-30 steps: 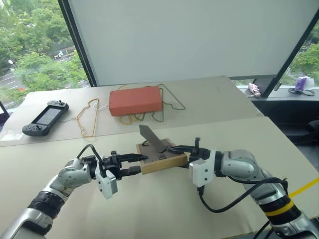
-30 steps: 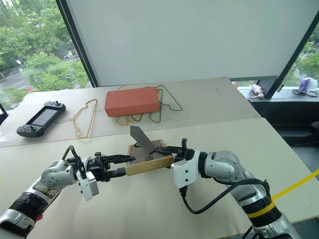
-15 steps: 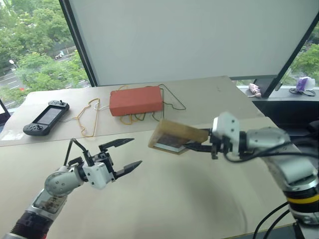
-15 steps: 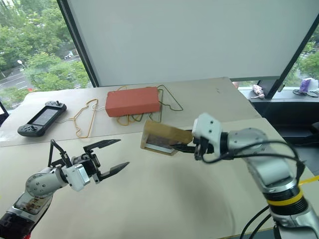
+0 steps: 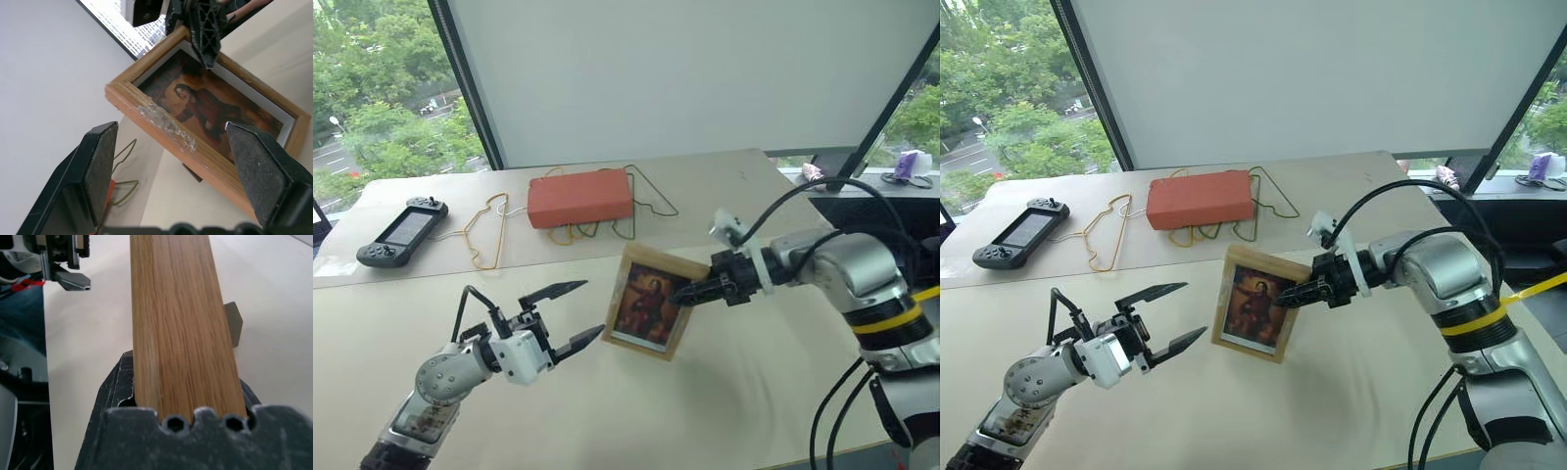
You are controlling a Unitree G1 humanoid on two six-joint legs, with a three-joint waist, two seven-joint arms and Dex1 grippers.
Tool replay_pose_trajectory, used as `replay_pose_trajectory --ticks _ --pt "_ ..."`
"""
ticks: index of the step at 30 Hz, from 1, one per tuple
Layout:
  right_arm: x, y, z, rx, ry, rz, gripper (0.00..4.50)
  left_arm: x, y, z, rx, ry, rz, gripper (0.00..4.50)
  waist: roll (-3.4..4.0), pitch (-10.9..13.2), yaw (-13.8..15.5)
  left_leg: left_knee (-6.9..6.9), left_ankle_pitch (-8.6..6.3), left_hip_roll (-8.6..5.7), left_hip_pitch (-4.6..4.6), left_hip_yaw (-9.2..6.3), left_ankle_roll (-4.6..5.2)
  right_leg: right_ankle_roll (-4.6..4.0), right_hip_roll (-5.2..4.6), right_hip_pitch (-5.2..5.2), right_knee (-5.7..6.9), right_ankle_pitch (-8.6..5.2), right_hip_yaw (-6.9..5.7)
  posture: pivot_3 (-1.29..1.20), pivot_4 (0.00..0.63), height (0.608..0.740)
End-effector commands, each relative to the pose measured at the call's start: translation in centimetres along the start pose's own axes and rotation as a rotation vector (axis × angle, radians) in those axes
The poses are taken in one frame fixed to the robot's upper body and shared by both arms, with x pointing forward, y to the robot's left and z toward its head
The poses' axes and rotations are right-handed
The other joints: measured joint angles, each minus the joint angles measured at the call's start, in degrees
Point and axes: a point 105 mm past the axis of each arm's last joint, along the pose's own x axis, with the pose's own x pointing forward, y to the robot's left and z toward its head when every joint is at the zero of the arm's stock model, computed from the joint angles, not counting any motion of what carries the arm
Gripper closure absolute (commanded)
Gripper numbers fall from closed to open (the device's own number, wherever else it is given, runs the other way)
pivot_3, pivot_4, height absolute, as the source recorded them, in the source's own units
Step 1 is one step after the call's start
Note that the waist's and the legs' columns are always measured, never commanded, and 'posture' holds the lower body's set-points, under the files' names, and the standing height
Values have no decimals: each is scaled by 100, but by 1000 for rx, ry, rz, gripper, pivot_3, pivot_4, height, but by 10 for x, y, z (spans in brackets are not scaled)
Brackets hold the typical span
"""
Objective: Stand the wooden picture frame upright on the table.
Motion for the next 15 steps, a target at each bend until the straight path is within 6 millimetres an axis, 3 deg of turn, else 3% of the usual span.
replay_pose_trajectory --ticks 1,3,5,11,15 --pt "9 -7 -12 -2 74 6 3247 1 5 8 29 -19 18 719 0 -1 1 0 0 0 0 0 0 0 0 0 1 0 0 0 150 740" --pt "10 -11 -14 1 86 -4 3247 1 4 8 30 -19 17 719 -1 -2 0 0 0 0 3 0 0 0 0 4 3 0 0 0 150 740" --pt "10 -13 -14 0 90 -10 2242 2 3 8 30 -19 17 635 -1 -3 4 0 0 0 10 -1 0 0 0 11 4 0 0 0 150 740" --pt "-3 -12 -8 20 47 -29 347 1 3 6 26 -6 21 635 4 1 3 0 1 -1 4 -2 -2 0 0 7 1 0 -1 0 150 740" --pt "-22 -12 -9 55 7 -76 347 -1 3 4 26 4 20 635 4 1 14 0 1 0 -1 -2 -2 0 0 6 -6 0 -2 0 150 740"
